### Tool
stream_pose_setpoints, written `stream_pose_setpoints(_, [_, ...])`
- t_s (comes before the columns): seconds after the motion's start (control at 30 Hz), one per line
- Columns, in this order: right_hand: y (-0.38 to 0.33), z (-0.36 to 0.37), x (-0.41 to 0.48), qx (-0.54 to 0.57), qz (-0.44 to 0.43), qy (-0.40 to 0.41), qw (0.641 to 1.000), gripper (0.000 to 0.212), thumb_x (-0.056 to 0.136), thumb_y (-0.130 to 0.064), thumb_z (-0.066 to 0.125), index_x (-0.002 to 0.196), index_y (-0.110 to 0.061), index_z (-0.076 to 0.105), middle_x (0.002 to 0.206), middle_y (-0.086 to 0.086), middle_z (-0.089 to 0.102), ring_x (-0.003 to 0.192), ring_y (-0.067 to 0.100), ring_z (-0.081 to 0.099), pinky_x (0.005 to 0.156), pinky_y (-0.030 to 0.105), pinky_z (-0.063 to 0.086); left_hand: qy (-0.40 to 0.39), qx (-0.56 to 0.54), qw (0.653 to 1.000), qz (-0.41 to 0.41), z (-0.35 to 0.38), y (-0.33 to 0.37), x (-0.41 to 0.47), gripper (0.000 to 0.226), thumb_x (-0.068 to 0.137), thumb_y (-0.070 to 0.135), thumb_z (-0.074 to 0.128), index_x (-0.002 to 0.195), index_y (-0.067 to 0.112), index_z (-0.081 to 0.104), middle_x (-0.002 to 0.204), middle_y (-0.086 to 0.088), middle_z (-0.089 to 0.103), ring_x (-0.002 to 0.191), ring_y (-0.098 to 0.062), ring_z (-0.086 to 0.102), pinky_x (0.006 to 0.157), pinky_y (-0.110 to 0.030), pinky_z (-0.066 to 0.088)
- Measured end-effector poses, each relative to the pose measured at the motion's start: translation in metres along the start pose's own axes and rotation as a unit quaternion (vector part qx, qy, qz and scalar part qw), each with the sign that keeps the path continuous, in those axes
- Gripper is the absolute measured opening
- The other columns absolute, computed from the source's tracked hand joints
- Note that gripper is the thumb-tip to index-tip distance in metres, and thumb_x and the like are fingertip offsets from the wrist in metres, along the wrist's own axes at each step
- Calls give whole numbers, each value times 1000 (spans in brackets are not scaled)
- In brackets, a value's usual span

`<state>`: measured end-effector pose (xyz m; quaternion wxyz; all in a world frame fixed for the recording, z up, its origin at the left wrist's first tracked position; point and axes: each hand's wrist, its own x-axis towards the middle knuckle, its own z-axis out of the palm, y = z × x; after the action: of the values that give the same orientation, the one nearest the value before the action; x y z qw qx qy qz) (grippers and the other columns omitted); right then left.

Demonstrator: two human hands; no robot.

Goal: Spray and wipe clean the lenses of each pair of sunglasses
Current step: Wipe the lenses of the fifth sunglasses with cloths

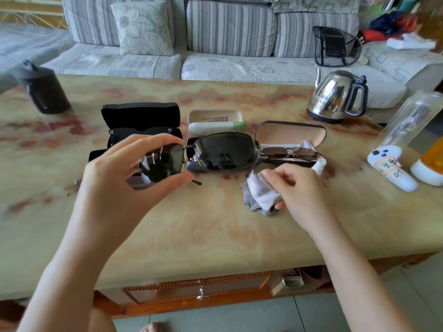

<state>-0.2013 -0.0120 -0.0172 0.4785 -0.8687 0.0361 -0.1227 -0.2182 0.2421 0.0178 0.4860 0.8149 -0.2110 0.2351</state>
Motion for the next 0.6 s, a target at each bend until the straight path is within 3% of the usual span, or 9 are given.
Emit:
stream_pose_setpoints(0.07, [-2, 4, -2, -16, 6, -33, 999, 27, 96, -25, 58, 78, -8, 67, 66, 11, 68, 45, 2, 55, 54, 10, 39, 6, -5, 1000, -2, -1, 0, 0, 42, 72, 39, 75, 112, 38, 63, 107, 19, 67, 105, -3, 64, 95, -16, 48])
stream_pose_setpoints(0.1, [0, 5, -3, -26, 11, -43, 999, 29, 97, -27, 57, 80, -6, 68, 69, 15, 69, 53, 7, 59, 62, 14, 42, 6, -4, 1000, 1, -2, 0, 0, 41, 74, 42, 77, 112, 38, 64, 107, 19, 67, 105, -3, 64, 94, -17, 49])
stream_pose_setpoints(0.17, [4, 6, -3, -42, 11, -22, 999, 26, 96, -36, 56, 84, -19, 72, 77, 8, 71, 81, 16, 66, 80, 34, 50, 7, -5, 1000, 5, -2, 0, -1, 43, 73, 47, 74, 113, 39, 64, 109, 19, 67, 106, -7, 64, 93, -23, 51])
stream_pose_setpoints(0.23, [2, 2, -5, -3, -25, 41, 999, 17, 94, -42, 56, 89, -35, 71, 83, -8, 73, 98, 16, 66, 86, 44, 54, 11, -8, 1000, 8, -4, -2, -1, 44, 71, 48, 71, 114, 40, 64, 110, 20, 66, 107, -8, 64, 95, -24, 51])
stream_pose_setpoints(0.33, [-18, -9, -13, 91, -96, 88, 987, 25, 95, -36, 53, 104, -23, 72, 89, -11, 74, 86, 5, 69, 83, 28, 56, 30, -10, 999, 12, -4, 0, 0, 43, 71, 47, 71, 114, 39, 63, 110, 20, 66, 110, -10, 63, 96, -23, 50])
stream_pose_setpoints(0.47, [-42, -15, -23, 167, -142, 65, 974, 33, 93, -36, 52, 116, -20, 69, 101, -9, 74, 96, 6, 70, 85, 18, 53, 24, 5, 999, 26, 1, 5, -1, 45, 72, 46, 71, 115, 35, 64, 111, 20, 65, 108, -10, 63, 94, -28, 52])
stream_pose_setpoints(0.53, [-49, -13, -26, 171, -145, 60, 973, 33, 93, -35, 51, 117, -19, 69, 104, -12, 74, 98, 3, 69, 85, 16, 52, 9, 23, 999, 33, 5, 7, 0, 47, 71, 47, 72, 115, 34, 63, 113, 20, 64, 106, -6, 63, 93, -23, 50])
stream_pose_setpoints(0.6, [-54, -13, -30, 178, -145, 57, 972, 30, 91, -34, 52, 109, -19, 72, 92, -19, 74, 80, -7, 67, 73, 6, 48, 1, 39, 998, 47, 10, 10, 0, 47, 70, 41, 77, 114, 30, 64, 112, 18, 64, 103, 1, 61, 88, -16, 49])
